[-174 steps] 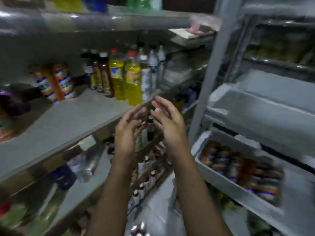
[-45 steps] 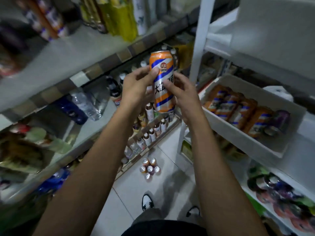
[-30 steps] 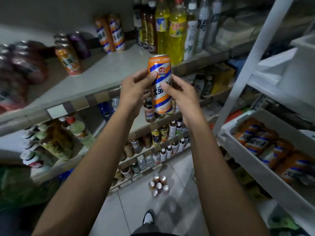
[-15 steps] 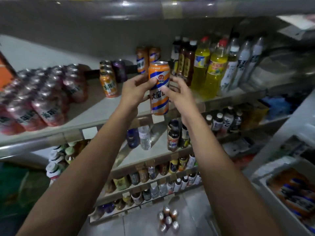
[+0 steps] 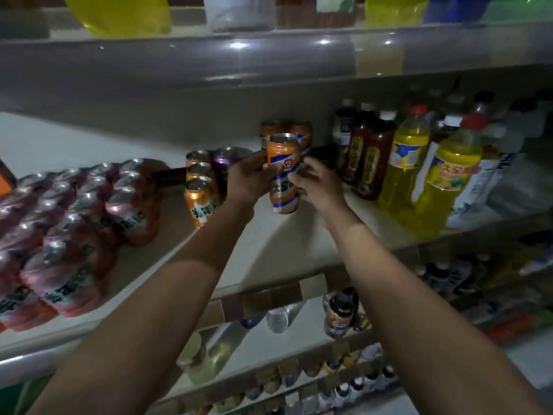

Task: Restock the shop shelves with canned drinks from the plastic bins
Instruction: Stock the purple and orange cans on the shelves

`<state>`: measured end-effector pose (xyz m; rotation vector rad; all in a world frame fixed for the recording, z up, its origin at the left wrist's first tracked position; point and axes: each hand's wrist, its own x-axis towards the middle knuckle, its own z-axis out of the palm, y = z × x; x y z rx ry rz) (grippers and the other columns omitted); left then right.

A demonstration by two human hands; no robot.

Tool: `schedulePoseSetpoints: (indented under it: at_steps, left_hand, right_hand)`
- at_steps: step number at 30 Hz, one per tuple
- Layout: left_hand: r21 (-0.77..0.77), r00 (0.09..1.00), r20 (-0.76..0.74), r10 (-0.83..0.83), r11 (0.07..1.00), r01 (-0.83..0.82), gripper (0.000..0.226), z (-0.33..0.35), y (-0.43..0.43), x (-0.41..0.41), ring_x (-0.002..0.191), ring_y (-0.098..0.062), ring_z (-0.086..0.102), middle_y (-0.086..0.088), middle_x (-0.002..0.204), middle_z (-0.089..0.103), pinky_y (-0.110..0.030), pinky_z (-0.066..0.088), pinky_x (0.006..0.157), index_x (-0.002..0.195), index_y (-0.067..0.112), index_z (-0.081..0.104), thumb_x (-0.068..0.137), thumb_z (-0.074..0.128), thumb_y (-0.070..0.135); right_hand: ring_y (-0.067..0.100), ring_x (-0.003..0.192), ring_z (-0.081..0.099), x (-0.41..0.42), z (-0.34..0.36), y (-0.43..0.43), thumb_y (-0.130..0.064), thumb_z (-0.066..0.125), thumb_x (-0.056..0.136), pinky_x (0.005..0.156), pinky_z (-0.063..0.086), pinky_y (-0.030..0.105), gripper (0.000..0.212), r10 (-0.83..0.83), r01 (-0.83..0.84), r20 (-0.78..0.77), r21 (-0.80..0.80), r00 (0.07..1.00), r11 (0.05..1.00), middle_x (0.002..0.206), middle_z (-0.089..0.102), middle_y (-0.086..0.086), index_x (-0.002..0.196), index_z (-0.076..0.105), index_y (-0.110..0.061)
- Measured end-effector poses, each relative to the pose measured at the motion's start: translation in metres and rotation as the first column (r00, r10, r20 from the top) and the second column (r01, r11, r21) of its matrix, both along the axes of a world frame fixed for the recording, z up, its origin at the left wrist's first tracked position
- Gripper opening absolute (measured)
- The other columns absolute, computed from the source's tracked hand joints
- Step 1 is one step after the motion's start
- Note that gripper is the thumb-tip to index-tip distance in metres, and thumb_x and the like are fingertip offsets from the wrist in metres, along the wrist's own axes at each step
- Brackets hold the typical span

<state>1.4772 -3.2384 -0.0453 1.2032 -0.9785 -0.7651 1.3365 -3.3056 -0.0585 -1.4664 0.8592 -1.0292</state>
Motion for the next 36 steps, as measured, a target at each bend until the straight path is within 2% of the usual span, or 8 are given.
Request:
schedulePoseSetpoints:
  at_steps: [2,6,9,13,25,30,33,36]
  left_hand:
    - [-0.006,0.997,-0.049,-0.053,0.999,0.053,0.056,-0.011,-0.024,0.015,0.118,-0.044,0.063,-0.023,0.128,0.066,-0.066,0.049,0.099,0.13,0.009,0.065,0.08,0.084,0.028]
    - [0.016,0.998,-0.058,0.037,0.999,-0.036,0.027,-0.015,-0.051,0.022,0.107,-0.03,0.07,-0.009,0.11,0.074,-0.058,0.051,0.102,0.113,0.014,0.071,0.086,0.074,0.013]
    - [0.012,0.997,-0.06,0.055,0.998,-0.054,0.021,-0.023,-0.061,0.03,0.105,-0.03,0.07,-0.008,0.107,0.074,-0.059,0.051,0.101,0.109,0.014,0.071,0.089,0.072,0.01]
    - [-0.027,0.985,-0.165,-0.058,0.998,0.054,0.054,-0.032,-0.069,0.046,0.124,-0.042,0.06,-0.023,0.132,0.063,-0.067,0.045,0.103,0.134,0.005,0.06,0.084,0.077,0.014]
    - [-0.048,0.966,-0.231,-0.117,0.993,0.109,0.05,-0.039,-0.083,0.053,0.132,-0.044,0.053,-0.026,0.14,0.056,-0.07,0.041,0.106,0.141,0.003,0.054,0.093,0.068,0.008]
    - [-0.025,0.98,-0.194,-0.038,0.999,0.033,0.048,-0.037,-0.081,0.049,0.127,-0.04,0.059,-0.02,0.134,0.063,-0.066,0.045,0.103,0.135,0.008,0.06,0.089,0.071,0.013]
    - [-0.018,0.981,-0.148,0.122,0.992,-0.127,0.044,-0.028,-0.073,0.038,0.12,-0.04,0.063,-0.023,0.128,0.064,-0.058,0.052,0.099,0.127,0.011,0.065,0.084,0.074,0.011]
    - [-0.107,0.941,-0.158,0.3,0.942,-0.318,0.039,-0.022,-0.049,0.02,0.116,-0.032,0.065,-0.019,0.123,0.066,-0.051,0.055,0.098,0.117,0.022,0.064,0.081,0.072,0.01]
  right_hand:
    - [0.021,0.117,0.065,0.012,-0.004,-0.018,-0.038,0.079,0.072,0.102,0.051,0.052,0.066,-0.009,0.009,0.005,0.007,1.0,1.0,0.131,0.066,0.003,0.134,0.061,-0.027]
    - [0.022,0.122,0.062,0.028,-0.012,-0.039,-0.02,0.076,0.086,0.105,0.05,0.052,0.064,-0.012,0.012,0.0,0.044,1.0,0.999,0.138,0.062,0.006,0.145,0.051,-0.02]
    - [0.021,0.122,0.062,0.036,-0.017,-0.047,-0.018,0.074,0.089,0.105,0.05,0.051,0.062,-0.02,0.021,-0.005,0.062,1.0,0.998,0.139,0.062,0.005,0.146,0.05,-0.02]
    - [0.023,0.125,0.06,0.044,-0.013,-0.049,-0.017,0.072,0.091,0.107,0.048,0.049,0.061,-0.023,0.024,-0.012,0.04,1.0,0.999,0.141,0.06,0.008,0.148,0.048,-0.016]
    - [0.024,0.127,0.059,0.055,-0.019,-0.06,-0.023,0.078,0.085,0.106,0.048,0.053,0.067,-0.102,0.101,-0.05,-0.018,0.994,0.995,0.141,0.059,0.009,0.146,0.051,-0.018]
    - [0.023,0.128,0.058,0.053,-0.019,-0.062,-0.021,0.078,0.086,0.108,0.047,0.052,0.067,-0.08,0.08,-0.032,-0.019,0.996,0.997,0.143,0.058,0.009,0.147,0.05,-0.018]
    - [0.021,0.128,0.057,0.045,-0.016,-0.056,-0.017,0.077,0.086,0.109,0.047,0.049,0.068,-0.051,0.051,-0.008,-0.014,0.999,0.999,0.142,0.059,0.009,0.147,0.048,-0.02]
    - [0.018,0.127,0.057,0.022,-0.012,-0.045,-0.015,0.074,0.089,0.099,0.052,0.033,0.063,-0.081,0.081,0.034,-0.016,0.996,0.997,0.134,0.061,0.007,0.147,0.05,-0.02]
